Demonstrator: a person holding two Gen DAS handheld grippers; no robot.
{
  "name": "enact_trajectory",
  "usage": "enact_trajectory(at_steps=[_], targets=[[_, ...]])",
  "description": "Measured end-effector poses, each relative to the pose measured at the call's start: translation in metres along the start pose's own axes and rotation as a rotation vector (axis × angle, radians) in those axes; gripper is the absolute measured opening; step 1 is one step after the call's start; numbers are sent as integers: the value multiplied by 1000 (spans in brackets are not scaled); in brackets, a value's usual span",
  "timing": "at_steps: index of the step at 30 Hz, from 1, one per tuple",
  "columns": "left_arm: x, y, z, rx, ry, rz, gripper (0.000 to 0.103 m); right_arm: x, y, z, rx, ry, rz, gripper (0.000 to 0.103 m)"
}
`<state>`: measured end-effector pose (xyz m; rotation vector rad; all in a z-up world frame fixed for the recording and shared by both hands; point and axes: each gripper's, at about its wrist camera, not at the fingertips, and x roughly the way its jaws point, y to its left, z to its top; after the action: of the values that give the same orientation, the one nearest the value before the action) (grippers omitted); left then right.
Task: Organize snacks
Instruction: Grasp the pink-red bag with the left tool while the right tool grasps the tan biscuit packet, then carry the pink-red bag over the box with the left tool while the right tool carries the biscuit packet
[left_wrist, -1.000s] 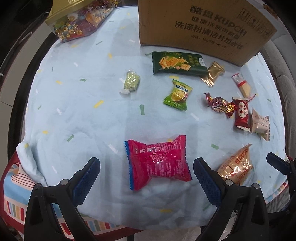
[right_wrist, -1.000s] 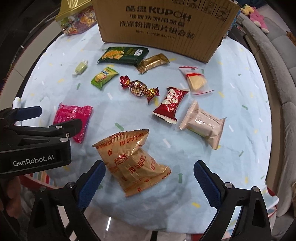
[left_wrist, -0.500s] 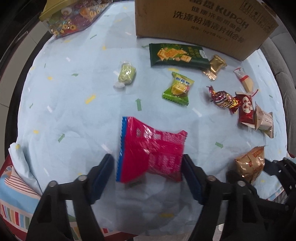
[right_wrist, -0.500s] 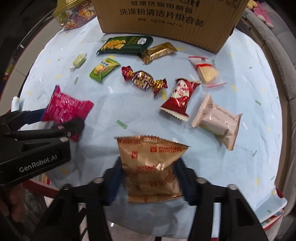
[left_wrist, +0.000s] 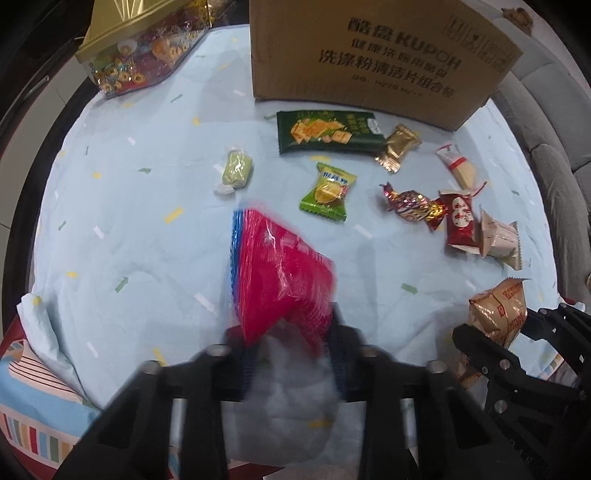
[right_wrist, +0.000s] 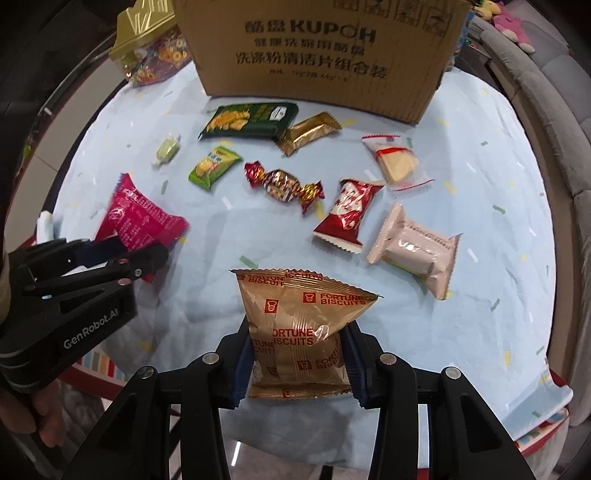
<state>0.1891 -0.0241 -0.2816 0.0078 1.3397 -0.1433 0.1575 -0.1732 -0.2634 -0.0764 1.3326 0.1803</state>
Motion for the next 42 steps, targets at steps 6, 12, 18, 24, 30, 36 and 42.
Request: enact_trajectory(at_steps=[6,12,18,24,30,36,42], targets=[[-19,-7,-4,9,-39,0,21,-23,0,4,13,-43,-8,44],[-51,-4,-14,23,-82,3,21,-46,-3,4,27,-98,-11,44],[-82,-7,-18,30,-127,7,21,-70,-4,5,47,-152,-16,44],[-107,-12,-19,41,-172,7,21,-93,-7,6,63,-204,-16,44],[-129,-13,-16,41,-218,7,21,-111,-7,9,70,-247,-20,44],[-150,-15,-7,50,-262,8,21,-130,-8,16,81,-294,-22,44],[-168,-18,6,62,-309,8,21,-151,-11,30,95,-348,-22,44]])
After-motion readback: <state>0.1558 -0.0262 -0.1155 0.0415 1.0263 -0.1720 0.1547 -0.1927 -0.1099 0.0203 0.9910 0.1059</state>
